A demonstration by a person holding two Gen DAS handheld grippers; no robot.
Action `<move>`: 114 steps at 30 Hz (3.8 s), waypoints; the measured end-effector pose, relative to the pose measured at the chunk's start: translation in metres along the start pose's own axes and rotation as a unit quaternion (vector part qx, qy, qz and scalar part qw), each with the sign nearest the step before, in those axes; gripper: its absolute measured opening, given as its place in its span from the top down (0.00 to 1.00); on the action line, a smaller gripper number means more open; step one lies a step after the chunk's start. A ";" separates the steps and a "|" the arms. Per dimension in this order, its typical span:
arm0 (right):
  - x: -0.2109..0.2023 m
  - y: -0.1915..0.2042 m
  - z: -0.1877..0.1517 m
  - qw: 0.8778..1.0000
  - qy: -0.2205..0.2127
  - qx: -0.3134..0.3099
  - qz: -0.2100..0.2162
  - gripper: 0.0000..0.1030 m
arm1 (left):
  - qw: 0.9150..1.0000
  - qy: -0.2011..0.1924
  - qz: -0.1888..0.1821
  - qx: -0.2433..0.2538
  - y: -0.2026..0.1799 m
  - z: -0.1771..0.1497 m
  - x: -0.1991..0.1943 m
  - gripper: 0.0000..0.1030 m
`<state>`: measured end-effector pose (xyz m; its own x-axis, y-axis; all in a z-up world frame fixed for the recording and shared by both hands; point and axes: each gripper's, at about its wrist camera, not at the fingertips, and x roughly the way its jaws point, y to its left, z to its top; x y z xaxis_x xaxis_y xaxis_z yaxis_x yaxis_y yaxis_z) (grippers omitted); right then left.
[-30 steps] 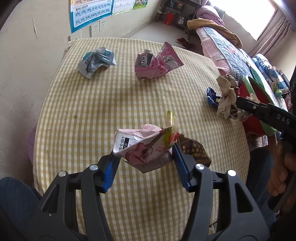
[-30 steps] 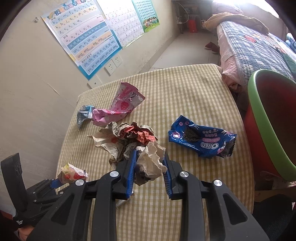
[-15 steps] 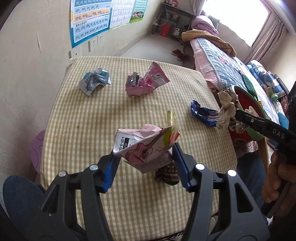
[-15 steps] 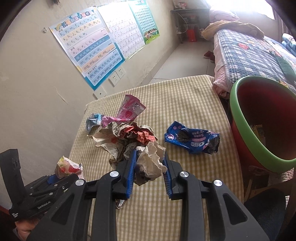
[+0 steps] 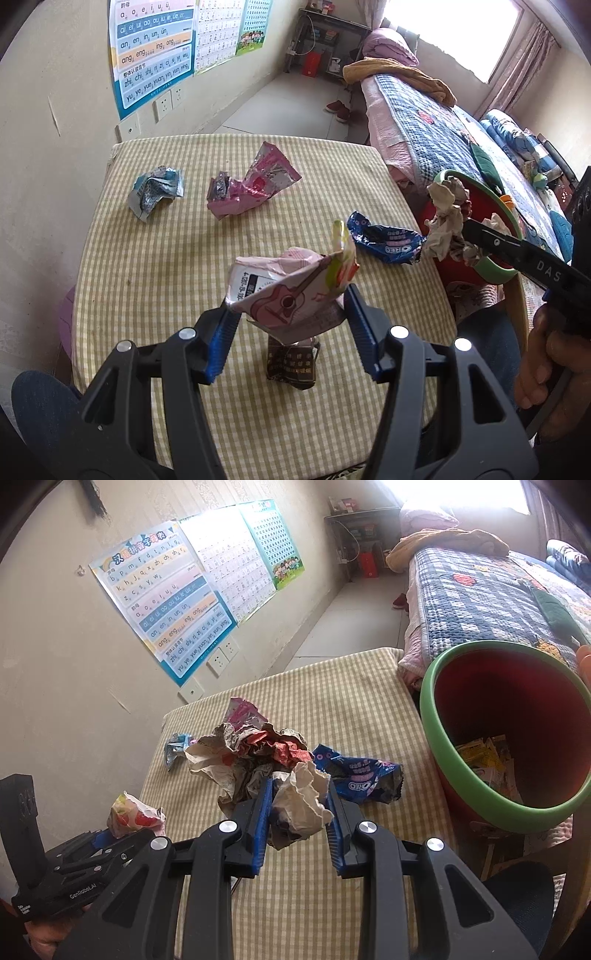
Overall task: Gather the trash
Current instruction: 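Carry both items over the red bucket and open both tools to drop them, then move both open tools back over the remaining wrappers on the table, then grasp the teal-and-silver wrapper with the left tool while the right tool grasps the pink wrapper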
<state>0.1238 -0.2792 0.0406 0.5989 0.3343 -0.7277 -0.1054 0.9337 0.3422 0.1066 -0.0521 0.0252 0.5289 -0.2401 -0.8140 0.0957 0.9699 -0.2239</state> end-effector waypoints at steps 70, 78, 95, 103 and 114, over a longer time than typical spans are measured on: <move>-0.090 -0.127 0.043 0.983 -0.112 0.042 -0.139 0.11 | 0.993 -0.011 -0.077 0.090 -0.167 0.077 0.047 0.06; -0.083 -0.076 0.044 0.987 -0.111 0.007 -0.120 0.11 | 0.997 -0.031 -0.051 0.043 -0.104 0.067 0.018 0.06; -0.017 0.057 0.021 0.993 -0.052 -0.091 -0.058 0.11 | 0.993 -0.054 0.014 -0.100 0.064 0.027 -0.022 0.06; 0.021 0.106 0.012 0.991 -0.011 -0.131 -0.030 0.11 | 0.986 -0.061 0.027 -0.155 0.120 0.022 -0.020 0.06; 0.085 0.130 0.007 0.986 0.049 -0.158 -0.032 0.11 | 0.981 -0.036 0.026 -0.188 0.167 0.042 0.027 0.06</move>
<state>0.1665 -0.1305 0.0272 0.5340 0.2696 -0.8014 -0.3218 0.9413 0.1022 0.1725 0.1053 -0.0121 0.5850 -0.1742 -0.7921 -0.2431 0.8941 -0.3762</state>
